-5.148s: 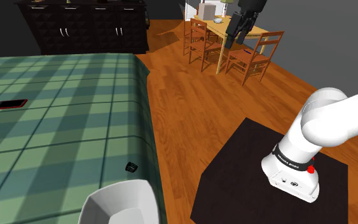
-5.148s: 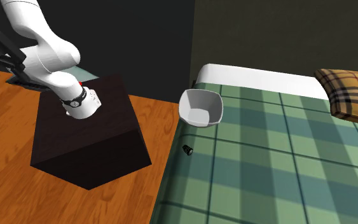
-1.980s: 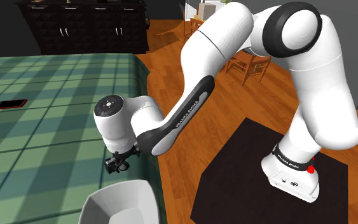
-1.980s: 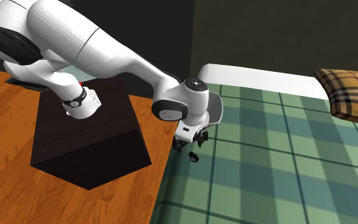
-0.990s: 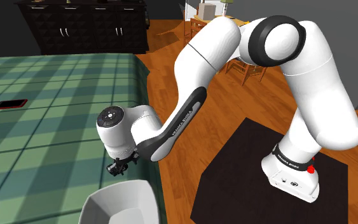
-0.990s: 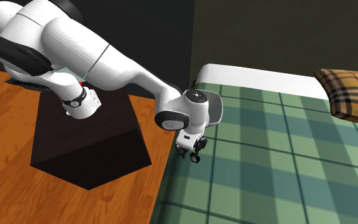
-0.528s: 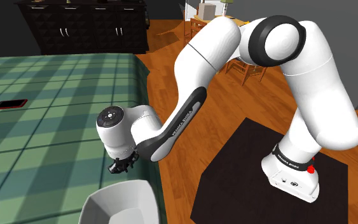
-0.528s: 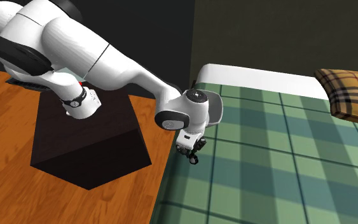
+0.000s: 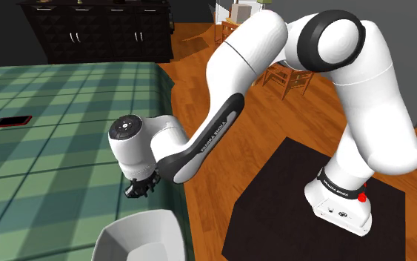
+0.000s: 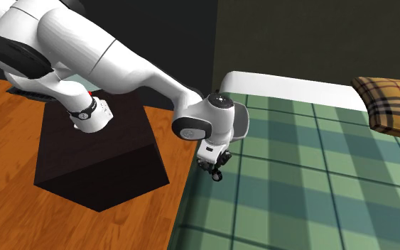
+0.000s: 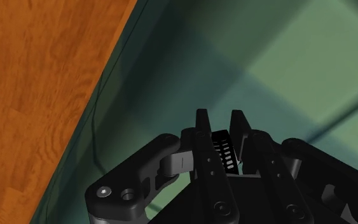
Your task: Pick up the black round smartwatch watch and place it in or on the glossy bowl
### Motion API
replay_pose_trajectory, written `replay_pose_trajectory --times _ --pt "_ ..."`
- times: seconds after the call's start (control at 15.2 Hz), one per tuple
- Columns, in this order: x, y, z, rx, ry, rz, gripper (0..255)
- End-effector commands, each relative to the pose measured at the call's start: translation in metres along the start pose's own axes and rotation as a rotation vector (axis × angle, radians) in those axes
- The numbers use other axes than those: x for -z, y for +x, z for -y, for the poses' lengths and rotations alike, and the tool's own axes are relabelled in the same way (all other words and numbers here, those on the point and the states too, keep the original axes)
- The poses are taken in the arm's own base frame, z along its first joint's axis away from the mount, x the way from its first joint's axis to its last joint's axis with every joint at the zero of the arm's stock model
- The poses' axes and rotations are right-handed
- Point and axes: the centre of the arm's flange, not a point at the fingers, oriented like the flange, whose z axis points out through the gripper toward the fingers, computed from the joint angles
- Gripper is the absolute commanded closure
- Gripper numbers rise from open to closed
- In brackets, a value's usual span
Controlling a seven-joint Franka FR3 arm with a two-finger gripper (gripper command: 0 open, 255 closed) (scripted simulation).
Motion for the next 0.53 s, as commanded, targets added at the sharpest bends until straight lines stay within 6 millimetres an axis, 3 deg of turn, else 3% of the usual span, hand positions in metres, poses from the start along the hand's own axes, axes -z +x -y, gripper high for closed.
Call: replay_pose_trajectory --times 0.0,0.46 --pt "0.011 0.002 -0.001 0.000 0.000 0.000 255" --pt "0.047 0.007 -0.003 0.000 0.000 0.000 255"
